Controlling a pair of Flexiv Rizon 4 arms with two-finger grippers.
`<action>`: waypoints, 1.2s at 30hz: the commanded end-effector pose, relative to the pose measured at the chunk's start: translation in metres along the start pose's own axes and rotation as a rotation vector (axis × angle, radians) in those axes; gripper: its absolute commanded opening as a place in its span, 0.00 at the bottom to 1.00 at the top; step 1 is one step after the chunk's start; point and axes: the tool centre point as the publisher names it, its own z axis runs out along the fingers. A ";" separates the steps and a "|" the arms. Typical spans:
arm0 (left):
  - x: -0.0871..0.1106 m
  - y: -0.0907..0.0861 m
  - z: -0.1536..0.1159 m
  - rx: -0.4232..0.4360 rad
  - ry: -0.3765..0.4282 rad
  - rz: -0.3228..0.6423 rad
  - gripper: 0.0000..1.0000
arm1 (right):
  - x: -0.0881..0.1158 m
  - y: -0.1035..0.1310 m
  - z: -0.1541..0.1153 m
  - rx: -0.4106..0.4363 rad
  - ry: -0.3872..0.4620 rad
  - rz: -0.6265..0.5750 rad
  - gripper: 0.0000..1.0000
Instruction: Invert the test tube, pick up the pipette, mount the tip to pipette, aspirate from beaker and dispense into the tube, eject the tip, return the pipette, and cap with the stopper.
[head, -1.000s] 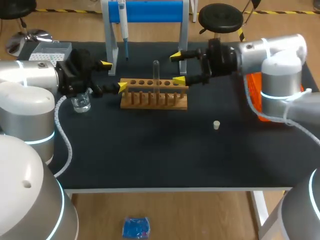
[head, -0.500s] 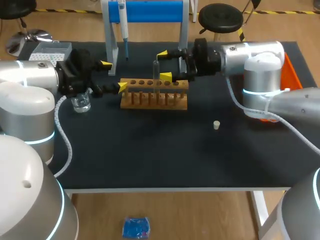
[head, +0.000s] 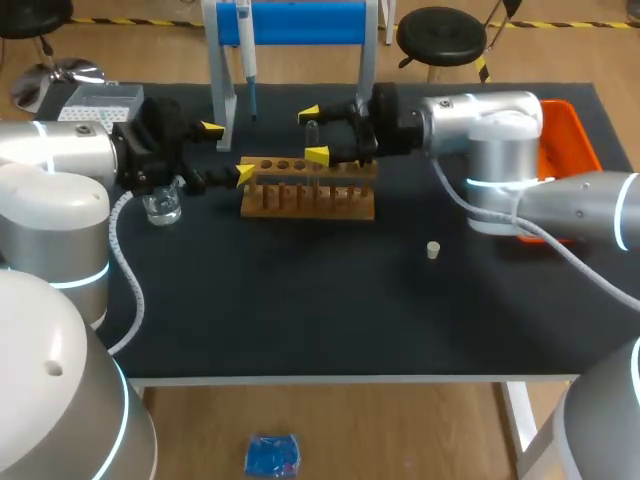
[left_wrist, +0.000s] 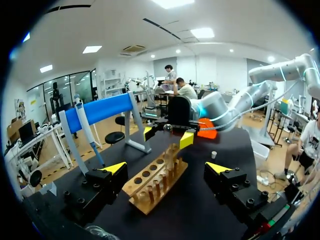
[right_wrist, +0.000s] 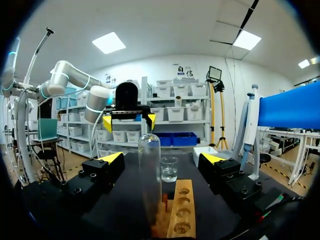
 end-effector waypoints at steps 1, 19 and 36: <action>-0.001 0.000 0.000 -0.004 0.003 0.000 1.00 | -0.005 -0.005 0.004 -0.006 0.010 0.000 0.65; -0.001 0.000 0.000 -0.004 0.003 0.000 1.00 | -0.002 -0.005 0.009 0.029 -0.009 0.000 0.13; -0.001 0.000 0.000 -0.004 0.003 0.000 1.00 | 0.003 -0.004 -0.001 -0.005 -0.043 0.013 1.00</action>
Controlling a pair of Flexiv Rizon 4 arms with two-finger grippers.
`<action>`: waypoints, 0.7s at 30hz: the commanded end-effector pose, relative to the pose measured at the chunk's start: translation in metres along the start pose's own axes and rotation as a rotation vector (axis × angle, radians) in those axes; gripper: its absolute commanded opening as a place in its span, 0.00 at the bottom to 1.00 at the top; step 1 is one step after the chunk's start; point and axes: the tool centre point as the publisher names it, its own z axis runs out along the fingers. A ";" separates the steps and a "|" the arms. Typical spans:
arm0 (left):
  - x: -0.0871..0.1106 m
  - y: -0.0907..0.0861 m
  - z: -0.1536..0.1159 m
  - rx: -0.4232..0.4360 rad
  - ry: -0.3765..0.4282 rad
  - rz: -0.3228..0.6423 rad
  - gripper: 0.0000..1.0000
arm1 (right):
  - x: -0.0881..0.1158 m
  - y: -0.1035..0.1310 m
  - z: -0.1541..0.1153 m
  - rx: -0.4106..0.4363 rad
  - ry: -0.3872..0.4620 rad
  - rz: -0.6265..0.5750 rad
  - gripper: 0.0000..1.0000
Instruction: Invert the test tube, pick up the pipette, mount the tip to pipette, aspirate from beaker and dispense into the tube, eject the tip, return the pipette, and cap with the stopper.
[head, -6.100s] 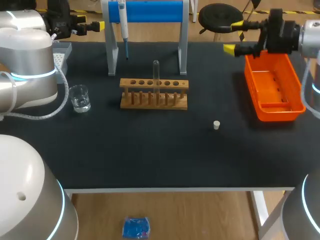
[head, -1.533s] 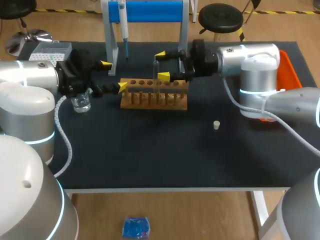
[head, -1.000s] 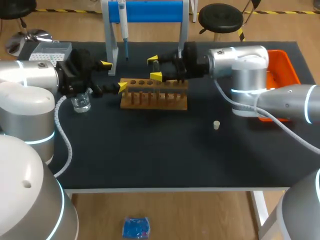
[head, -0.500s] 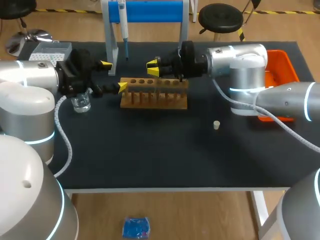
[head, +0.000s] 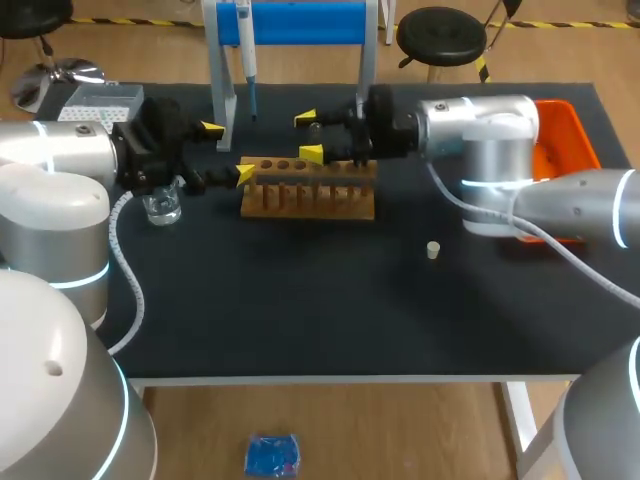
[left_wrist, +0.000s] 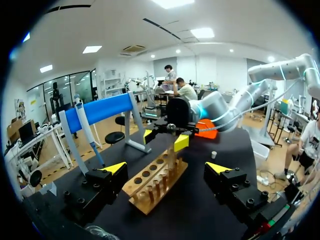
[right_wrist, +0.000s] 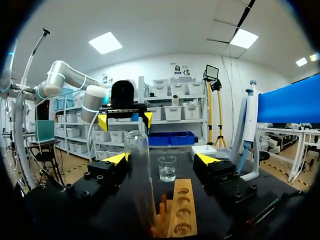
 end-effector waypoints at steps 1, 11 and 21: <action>-0.001 0.000 0.000 -0.004 0.003 0.000 1.00 | 0.005 0.000 -0.005 -0.005 -0.011 -0.001 0.94; -0.001 0.000 0.000 -0.004 0.003 0.000 1.00 | 0.004 0.003 -0.003 0.013 0.020 -0.009 0.56; -0.001 0.000 0.000 -0.004 0.003 0.000 1.00 | 0.009 0.002 -0.006 0.010 0.023 -0.009 0.41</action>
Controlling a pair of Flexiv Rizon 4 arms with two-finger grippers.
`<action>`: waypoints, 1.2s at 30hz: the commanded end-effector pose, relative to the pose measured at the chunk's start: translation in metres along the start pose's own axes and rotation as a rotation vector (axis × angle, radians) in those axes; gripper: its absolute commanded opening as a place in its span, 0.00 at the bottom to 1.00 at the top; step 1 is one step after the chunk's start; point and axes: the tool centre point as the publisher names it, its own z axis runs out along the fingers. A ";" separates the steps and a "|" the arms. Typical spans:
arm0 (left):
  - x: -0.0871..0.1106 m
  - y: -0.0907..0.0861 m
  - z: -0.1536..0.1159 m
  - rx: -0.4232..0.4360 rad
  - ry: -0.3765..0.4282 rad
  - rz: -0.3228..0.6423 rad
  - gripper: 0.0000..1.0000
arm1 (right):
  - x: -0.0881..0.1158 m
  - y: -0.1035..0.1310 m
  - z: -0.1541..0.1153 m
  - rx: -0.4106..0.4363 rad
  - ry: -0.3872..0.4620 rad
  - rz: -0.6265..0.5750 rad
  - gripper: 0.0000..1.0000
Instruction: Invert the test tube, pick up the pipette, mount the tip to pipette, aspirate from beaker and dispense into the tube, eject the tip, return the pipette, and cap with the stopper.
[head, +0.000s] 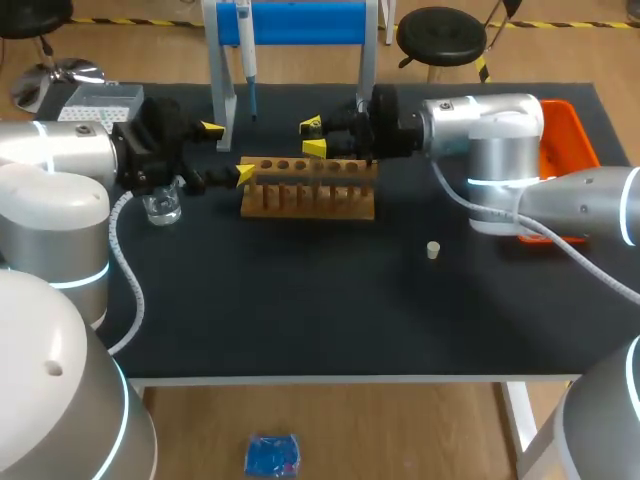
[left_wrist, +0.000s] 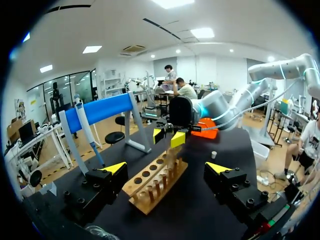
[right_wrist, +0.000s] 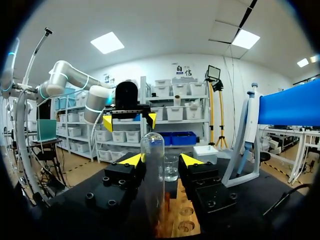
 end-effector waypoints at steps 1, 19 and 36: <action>-0.001 0.000 0.000 -0.004 0.003 0.000 1.00 | 0.002 0.000 -0.002 0.005 0.005 -0.001 0.39; -0.001 0.000 0.000 -0.004 0.003 0.000 1.00 | 0.008 0.000 -0.003 0.026 0.017 0.000 0.00; -0.001 0.000 0.000 -0.004 0.003 0.000 1.00 | 0.013 0.010 -0.002 0.035 0.019 -0.010 0.00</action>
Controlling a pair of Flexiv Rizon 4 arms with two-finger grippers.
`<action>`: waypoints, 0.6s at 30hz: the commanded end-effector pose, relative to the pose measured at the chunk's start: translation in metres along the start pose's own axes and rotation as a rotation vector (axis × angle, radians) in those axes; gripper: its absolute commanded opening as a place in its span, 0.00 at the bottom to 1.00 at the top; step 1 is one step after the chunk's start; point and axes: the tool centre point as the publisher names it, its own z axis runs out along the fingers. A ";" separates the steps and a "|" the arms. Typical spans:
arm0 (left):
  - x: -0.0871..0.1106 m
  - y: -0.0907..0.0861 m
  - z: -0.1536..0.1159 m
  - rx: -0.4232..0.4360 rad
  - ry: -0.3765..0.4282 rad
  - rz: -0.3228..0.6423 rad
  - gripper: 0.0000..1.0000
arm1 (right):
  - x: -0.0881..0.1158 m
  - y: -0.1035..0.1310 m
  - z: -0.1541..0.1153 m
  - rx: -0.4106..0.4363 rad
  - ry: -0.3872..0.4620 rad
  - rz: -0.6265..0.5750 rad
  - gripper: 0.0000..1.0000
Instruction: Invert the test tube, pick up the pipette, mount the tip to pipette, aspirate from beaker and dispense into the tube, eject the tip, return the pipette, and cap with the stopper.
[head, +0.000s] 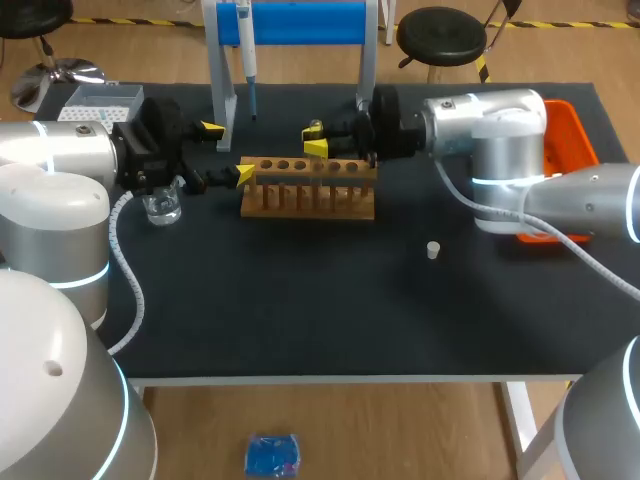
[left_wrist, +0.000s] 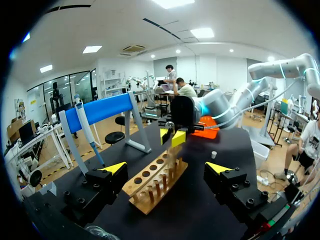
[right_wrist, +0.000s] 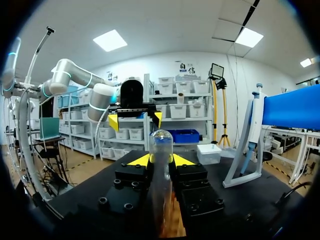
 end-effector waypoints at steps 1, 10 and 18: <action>-0.001 0.000 0.000 -0.004 0.003 0.000 1.00 | 0.004 0.009 -0.002 0.011 -0.009 -0.003 0.00; -0.001 0.000 0.000 -0.004 0.003 0.000 1.00 | 0.005 0.018 -0.003 0.012 -0.013 -0.007 0.00; -0.001 0.000 0.000 -0.004 0.003 0.000 1.00 | 0.009 0.025 -0.003 0.001 -0.014 -0.008 0.00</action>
